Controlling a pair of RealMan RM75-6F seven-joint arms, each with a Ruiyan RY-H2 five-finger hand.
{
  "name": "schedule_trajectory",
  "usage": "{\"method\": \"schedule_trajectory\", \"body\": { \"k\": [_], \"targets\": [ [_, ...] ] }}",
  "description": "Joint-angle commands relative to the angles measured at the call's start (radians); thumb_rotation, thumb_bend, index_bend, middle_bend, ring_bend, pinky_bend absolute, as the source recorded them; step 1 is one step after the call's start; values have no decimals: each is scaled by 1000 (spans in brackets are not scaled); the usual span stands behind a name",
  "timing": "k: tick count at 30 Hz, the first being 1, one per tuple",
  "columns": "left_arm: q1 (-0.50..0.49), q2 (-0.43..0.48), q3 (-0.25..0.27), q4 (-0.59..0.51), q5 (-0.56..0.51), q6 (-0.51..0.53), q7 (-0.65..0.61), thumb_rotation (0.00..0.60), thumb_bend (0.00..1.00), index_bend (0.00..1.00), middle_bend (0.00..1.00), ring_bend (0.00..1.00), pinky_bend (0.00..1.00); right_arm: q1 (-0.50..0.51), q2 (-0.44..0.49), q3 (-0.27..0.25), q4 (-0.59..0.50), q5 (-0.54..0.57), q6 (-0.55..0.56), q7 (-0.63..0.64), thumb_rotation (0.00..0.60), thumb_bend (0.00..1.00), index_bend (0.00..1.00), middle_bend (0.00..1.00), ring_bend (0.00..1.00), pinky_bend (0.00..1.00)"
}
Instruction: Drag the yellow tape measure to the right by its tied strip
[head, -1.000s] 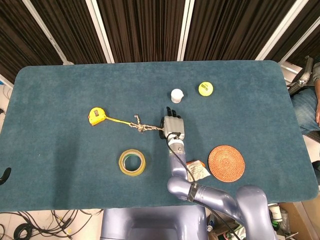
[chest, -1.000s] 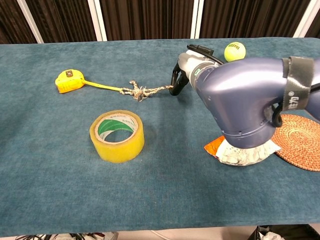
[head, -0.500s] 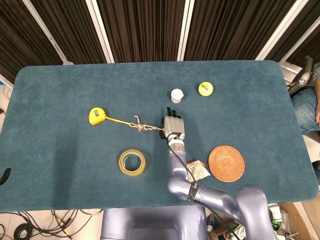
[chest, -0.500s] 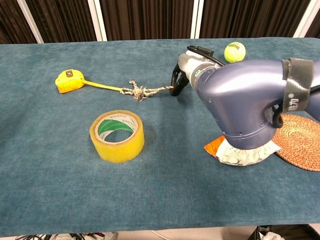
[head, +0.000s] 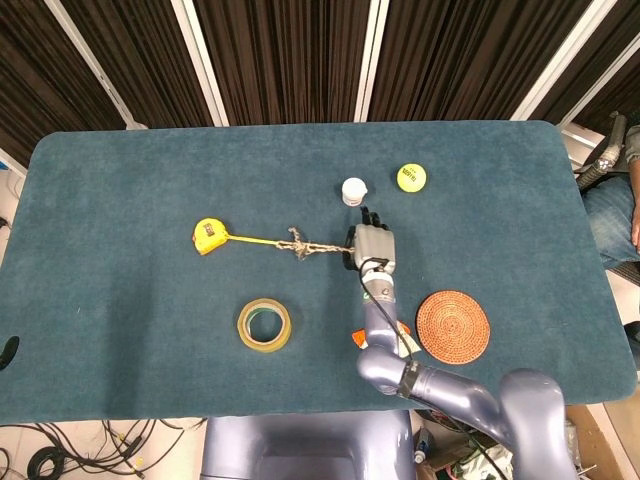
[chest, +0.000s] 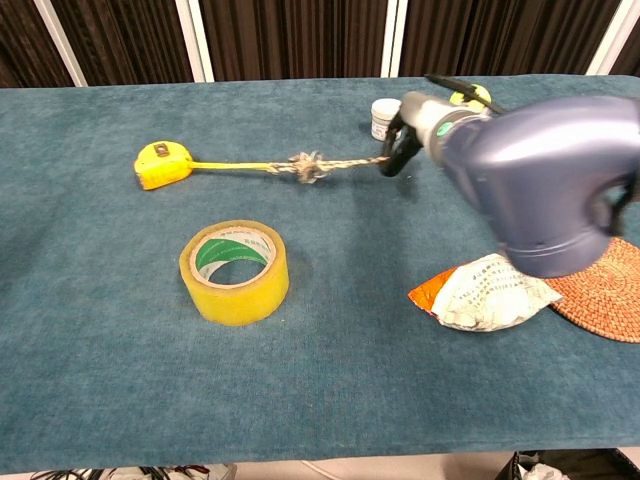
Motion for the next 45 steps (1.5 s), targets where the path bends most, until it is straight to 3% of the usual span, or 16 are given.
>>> {"method": "schedule_trajectory", "body": {
  "k": [1,22,33,45],
  "targets": [
    [1,-1,0,0,-3,0,2,600,306,73,0,0,0,-38,42,-15,-35,-2,4,13,600,416,634,0,45,177],
    [5,-9,-4,-2,-15,6,32,600,306,73,0,0,0,-242,411,-92,-141,-23,-24,47,600,416,636,0,45,177],
    [7,-13,-5,-8,-21,5,35,600,306,73,0,0,0,-314,552,-93,-55,9,-83,115,600,416,638,0,45,177],
    [7,-16,-6,-8,-21,5,47,600,306,73,0,0,0,-362,635,-87,31,45,-97,158,600,416,640,0,45,177]
  ]
}}
